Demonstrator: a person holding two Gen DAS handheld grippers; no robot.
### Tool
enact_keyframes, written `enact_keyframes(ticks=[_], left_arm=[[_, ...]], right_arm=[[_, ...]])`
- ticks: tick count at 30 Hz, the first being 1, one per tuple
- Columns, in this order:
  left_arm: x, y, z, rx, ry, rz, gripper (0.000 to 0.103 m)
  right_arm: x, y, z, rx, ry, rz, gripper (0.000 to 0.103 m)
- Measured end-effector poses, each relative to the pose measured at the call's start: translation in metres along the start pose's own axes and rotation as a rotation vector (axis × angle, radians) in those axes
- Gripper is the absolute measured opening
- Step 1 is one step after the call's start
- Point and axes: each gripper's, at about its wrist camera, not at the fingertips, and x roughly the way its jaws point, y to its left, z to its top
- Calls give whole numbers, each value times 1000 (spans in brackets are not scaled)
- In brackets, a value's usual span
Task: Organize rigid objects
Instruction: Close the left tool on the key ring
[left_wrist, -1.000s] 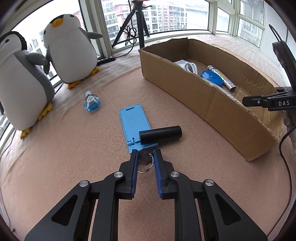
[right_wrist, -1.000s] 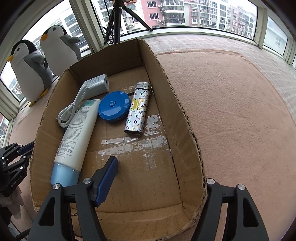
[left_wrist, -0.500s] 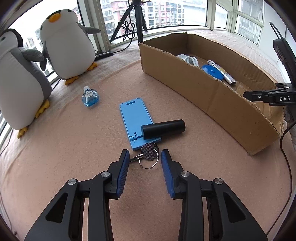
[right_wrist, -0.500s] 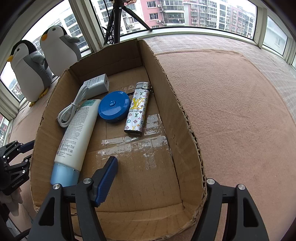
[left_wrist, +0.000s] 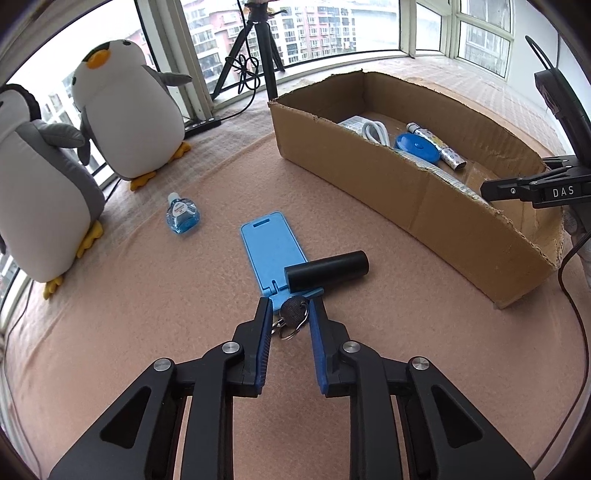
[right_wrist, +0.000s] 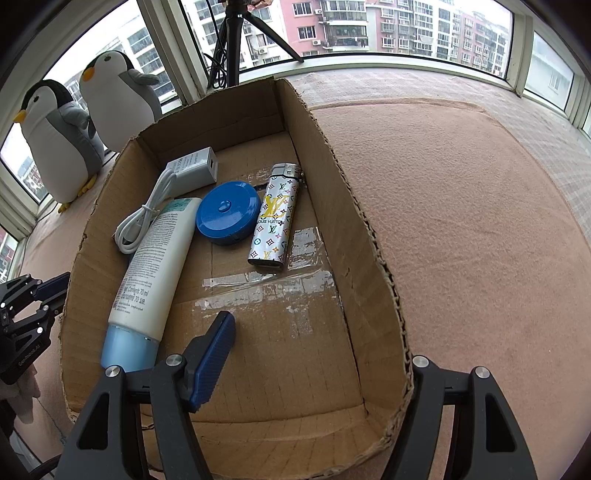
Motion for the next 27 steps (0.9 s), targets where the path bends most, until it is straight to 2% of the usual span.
enact_keyframes(ticks=[4,13,20,23,27], left_arm=[[-1,0,-4,-4,3,0,18],[-3,1,-3,17,-4,19,7],[2,2,-6,25,17,8,5],[2,2,-8,20,8,29,4],[1,5,-8,-18,-2,31,3]], right_arm=[[0,0,0,0,0,0,66],[1,1,1,-2,1,0,67],[2,1,2,-2,1,-1,67],[2,0,2,-2,1,-2,67],[2,0,2,-2,1,-1,67]])
